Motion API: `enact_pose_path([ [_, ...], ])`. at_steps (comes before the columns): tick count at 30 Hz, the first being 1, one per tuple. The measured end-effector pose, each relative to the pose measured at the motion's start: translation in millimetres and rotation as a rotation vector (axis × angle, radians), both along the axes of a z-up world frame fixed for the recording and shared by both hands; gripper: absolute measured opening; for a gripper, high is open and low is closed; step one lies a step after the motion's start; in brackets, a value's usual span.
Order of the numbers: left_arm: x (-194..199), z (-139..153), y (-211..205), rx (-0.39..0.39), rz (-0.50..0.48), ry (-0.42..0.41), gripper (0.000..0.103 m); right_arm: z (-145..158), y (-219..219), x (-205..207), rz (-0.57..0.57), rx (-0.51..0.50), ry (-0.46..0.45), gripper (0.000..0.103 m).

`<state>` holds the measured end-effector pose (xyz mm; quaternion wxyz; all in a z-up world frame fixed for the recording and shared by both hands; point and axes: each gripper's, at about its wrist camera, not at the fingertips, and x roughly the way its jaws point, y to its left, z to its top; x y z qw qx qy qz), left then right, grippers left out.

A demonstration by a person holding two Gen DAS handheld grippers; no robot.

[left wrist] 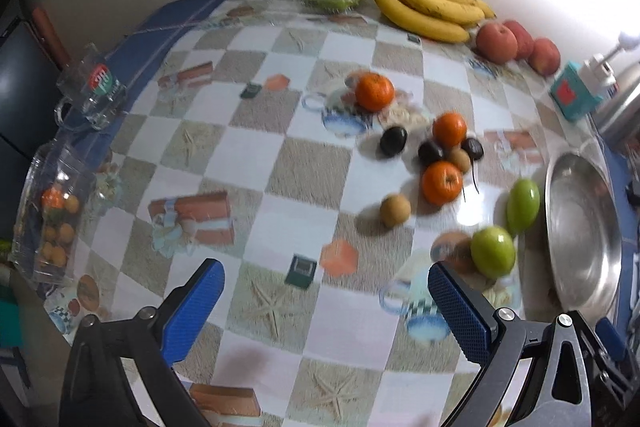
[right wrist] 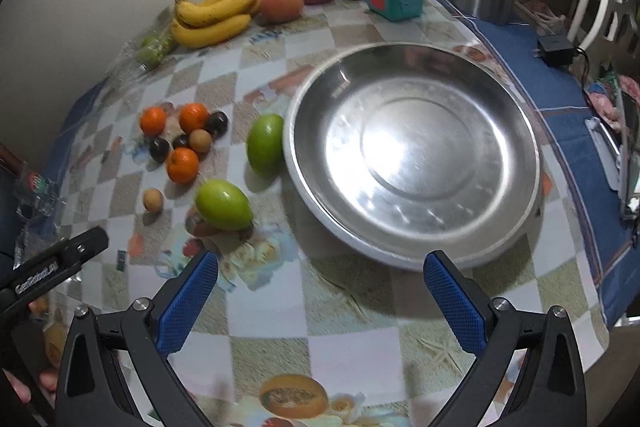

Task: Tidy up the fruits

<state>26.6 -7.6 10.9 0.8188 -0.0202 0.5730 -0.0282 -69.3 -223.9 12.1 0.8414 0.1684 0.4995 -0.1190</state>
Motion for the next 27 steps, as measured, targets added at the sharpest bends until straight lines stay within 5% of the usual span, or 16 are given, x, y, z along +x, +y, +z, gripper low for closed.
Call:
enact_pose_path([
  [9,27,10,-4,0.017,0.039,-0.041,0.103,13,6,25,0.073,0.068,-0.070,0.102],
  [19,56,-4,2,0.000,0.091,-0.028,0.103,9,17,68,0.101,0.046,0.003,0.102],
  [27,65,-12,29,0.060,0.175,-0.026,0.103,-9,30,95,0.113,0.049,0.074,0.102],
])
